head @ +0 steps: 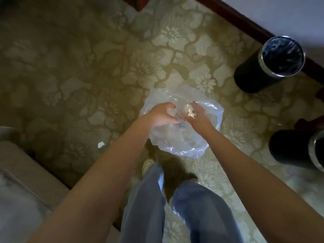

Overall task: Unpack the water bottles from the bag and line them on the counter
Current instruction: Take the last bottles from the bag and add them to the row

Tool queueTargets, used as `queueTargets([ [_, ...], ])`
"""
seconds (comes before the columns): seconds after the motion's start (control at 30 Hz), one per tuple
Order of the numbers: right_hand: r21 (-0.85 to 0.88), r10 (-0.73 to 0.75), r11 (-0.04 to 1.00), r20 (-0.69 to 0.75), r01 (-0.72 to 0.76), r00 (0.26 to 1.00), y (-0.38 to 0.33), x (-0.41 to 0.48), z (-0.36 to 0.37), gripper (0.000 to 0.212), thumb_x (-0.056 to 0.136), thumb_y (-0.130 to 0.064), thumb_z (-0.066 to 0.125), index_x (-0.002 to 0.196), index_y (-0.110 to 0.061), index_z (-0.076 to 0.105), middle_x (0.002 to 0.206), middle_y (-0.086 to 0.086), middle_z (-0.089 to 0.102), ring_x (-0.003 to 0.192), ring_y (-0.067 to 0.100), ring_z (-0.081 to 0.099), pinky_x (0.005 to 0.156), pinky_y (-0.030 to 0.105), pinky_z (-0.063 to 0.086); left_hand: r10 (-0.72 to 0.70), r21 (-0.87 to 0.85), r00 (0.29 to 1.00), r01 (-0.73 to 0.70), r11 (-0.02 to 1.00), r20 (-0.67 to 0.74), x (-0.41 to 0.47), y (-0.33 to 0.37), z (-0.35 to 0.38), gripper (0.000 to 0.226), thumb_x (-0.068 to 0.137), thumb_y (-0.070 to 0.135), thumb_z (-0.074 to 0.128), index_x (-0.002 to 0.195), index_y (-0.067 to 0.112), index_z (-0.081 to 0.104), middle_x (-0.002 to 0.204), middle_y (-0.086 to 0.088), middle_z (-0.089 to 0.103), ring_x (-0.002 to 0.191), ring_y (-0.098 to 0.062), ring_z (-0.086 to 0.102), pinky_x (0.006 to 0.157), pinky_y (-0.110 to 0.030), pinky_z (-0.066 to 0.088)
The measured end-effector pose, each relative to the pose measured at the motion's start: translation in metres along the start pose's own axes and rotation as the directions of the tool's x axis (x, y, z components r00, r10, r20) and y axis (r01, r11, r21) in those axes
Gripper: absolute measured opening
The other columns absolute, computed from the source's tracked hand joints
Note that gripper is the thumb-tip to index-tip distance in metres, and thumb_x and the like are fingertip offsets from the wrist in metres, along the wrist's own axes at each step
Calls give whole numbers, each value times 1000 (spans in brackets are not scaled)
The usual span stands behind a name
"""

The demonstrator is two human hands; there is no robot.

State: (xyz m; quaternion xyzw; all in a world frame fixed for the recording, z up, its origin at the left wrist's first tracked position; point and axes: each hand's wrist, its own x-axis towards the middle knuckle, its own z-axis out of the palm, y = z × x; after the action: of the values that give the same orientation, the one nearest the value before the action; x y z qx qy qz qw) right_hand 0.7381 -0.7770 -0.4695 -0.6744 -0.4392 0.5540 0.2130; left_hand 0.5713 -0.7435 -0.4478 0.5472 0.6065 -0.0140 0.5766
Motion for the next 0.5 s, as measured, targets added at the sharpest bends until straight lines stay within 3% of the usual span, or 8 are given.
queueTargets([
  [0.07,74,52,996,-29,-50,998,-19,-12,-6,48,81,-21,73,125,-26,53,104,-7,56,87,6,53,64,-2,41,-2,-64,1000,2,998,-1,-18,19,-7,65,81,20,68,139,27,42,144,2,42,128,-16,43,95,-24,39],
  [0.13,29,77,997,-15,-76,997,-29,-23,-10,52,79,-25,75,126,-28,54,118,5,57,102,13,56,84,13,45,1,-201,1000,-6,979,-24,-28,40,-12,59,83,11,60,137,29,45,141,-1,44,116,-13,46,84,-22,43],
  [0.17,-62,64,996,-16,-65,998,-31,-28,-12,55,78,-29,75,128,-24,53,119,3,57,109,16,54,87,20,42,-7,-267,999,-1,964,-32,-31,50,-14,57,84,9,56,136,29,46,139,-2,46,114,-13,47,82,-21,43],
  [0.27,-179,3,984,-130,-26,992,-33,-39,-20,48,76,-35,75,119,-20,59,91,-8,60,92,14,58,75,21,39,-25,-399,1000,24,916,3,-35,75,-15,52,86,10,45,134,28,48,134,2,44,122,-15,41,100,-29,35],
  [0.37,-246,-19,969,-207,-34,978,-28,-40,-36,46,77,-40,73,114,-17,61,76,-11,56,77,12,56,66,22,40,26,-434,999,-5,901,43,-30,91,-5,44,92,16,39,134,26,48,129,7,45,119,-10,40,102,-34,33],
  [0.43,-359,-47,933,-214,-34,976,-24,-35,-46,48,79,-43,71,115,-13,61,83,-2,61,83,18,60,71,29,45,15,-487,998,16,873,60,-20,97,7,32,96,27,40,124,23,55,124,5,53,114,-11,47,96,-31,38],
  [0.5,-449,-80,893,-202,-20,976,-17,-28,-54,47,79,-43,70,116,-15,60,91,2,65,92,22,62,76,32,47,-1,-528,997,43,848,79,-5,99,19,24,96,36,41,101,23,60,106,5,59,97,-8,53,81,-22,43],
])
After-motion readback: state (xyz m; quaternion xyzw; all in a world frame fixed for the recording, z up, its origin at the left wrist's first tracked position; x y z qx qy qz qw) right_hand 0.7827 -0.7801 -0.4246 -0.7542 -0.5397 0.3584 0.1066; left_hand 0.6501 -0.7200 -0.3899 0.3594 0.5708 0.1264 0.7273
